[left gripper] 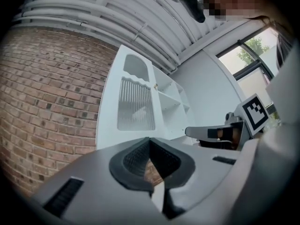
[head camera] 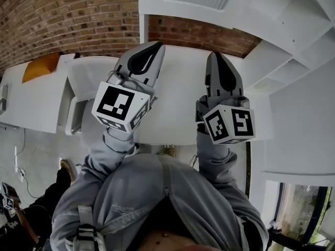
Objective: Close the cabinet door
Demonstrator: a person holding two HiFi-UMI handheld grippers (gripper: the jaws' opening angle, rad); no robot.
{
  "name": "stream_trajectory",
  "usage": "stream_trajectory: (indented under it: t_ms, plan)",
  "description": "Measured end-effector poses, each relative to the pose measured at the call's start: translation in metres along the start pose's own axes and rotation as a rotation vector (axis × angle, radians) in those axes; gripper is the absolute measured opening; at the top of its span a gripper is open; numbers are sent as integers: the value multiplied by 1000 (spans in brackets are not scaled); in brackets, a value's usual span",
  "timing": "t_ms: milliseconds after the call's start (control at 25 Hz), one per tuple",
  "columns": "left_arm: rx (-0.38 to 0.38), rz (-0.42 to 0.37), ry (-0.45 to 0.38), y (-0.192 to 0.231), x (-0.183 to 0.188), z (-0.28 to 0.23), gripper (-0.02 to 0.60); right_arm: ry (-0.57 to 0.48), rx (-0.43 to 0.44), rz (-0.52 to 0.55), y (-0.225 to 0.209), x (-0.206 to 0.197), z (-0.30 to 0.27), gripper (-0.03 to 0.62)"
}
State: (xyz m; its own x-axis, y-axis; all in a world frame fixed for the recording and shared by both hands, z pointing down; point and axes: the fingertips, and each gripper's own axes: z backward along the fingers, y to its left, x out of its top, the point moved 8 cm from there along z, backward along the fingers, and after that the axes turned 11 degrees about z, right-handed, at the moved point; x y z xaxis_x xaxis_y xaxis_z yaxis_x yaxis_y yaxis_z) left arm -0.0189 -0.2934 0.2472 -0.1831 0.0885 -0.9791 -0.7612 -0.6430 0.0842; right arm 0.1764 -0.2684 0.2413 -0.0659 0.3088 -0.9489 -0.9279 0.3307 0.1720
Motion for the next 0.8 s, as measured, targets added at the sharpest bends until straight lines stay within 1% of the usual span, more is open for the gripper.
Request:
stream_trajectory:
  t_ms: [120,240,400,480,640,800]
  plan:
    - [-9,4,12,6,1,29,5,5,-29,-6,27,1,15,26]
    - [-17,10,22,25,-3,55,5,21,-50,-3,59,-4,15,26]
    - [-5,5,36,37,-6,87,5,47,-64,-1,91,-9,22,26]
    - [5,16,40,40,-9,102,5,62,-67,7,104,-11,28,26]
    - [54,38,46,45,-20,131,5,89,-50,33,126,-17,37,26]
    - [121,12,55,42,-31,150,5,104,-16,57,143,-26,44,26]
